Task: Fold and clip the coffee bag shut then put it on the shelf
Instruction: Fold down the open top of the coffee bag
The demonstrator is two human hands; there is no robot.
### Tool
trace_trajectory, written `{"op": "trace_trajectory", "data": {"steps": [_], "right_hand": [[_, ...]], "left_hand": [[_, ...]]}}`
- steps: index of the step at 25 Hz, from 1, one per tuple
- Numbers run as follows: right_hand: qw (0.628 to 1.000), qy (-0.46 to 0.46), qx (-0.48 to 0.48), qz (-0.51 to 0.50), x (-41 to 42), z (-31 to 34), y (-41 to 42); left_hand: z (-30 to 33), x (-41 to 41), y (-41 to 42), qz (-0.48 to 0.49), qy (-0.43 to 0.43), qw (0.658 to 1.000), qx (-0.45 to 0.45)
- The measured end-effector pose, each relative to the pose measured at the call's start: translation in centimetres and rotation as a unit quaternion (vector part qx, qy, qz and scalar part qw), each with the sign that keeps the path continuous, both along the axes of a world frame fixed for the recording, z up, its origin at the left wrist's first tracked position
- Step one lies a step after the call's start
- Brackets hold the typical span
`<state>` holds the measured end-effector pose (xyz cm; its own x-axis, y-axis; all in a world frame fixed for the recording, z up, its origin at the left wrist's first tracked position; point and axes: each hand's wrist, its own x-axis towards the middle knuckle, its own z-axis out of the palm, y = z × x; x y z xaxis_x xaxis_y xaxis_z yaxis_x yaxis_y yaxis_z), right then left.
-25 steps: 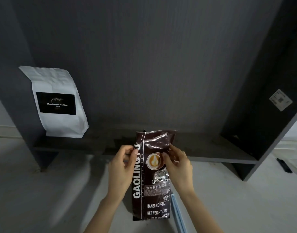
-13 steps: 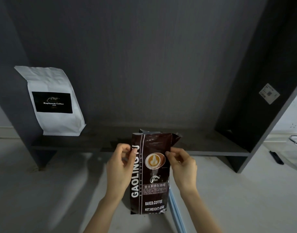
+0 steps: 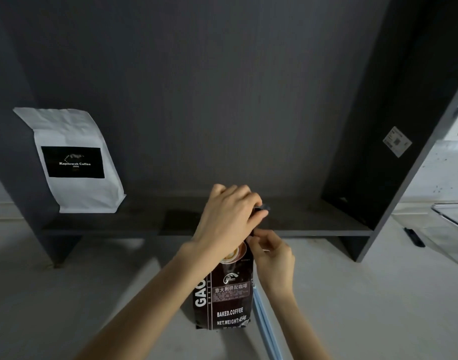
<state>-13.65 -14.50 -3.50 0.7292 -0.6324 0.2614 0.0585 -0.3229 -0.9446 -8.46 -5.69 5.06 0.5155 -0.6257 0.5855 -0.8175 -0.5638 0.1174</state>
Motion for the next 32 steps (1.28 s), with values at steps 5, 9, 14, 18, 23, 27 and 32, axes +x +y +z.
{"op": "trace_trajectory", "data": {"steps": [5, 9, 14, 18, 23, 27, 32], "right_hand": [[1.000, 0.000, 0.009, 0.002, -0.5, -0.2, 0.2], [1.000, -0.006, 0.010, 0.006, -0.6, -0.2, 0.6], [1.000, -0.011, -0.002, 0.012, -1.0, -0.3, 0.7], [1.000, -0.014, 0.003, 0.011, -1.3, -0.6, 0.6], [0.998, -0.022, 0.052, 0.012, -1.5, -0.8, -0.1], [0.997, -0.026, 0.070, 0.015, -1.1, -1.0, -0.2], [0.996, -0.016, 0.086, 0.028, -0.9, -1.2, -0.5]], "left_hand": [[-0.7, 0.4, -0.4, 0.037, -0.015, 0.999, 0.013], [-0.3, 0.5, -0.3, 0.045, -0.013, 0.999, 0.002], [0.1, 0.5, -0.1, 0.070, -0.022, 0.997, -0.008], [0.3, 0.4, 0.0, 0.044, -0.015, 0.999, 0.019], [1.7, 0.7, 2.6, -0.001, 0.040, 0.997, -0.071], [0.6, 1.6, 5.3, 0.004, 0.121, 0.976, -0.183], [-3.9, 1.8, 7.4, -0.093, 0.396, 0.869, -0.281]]}}
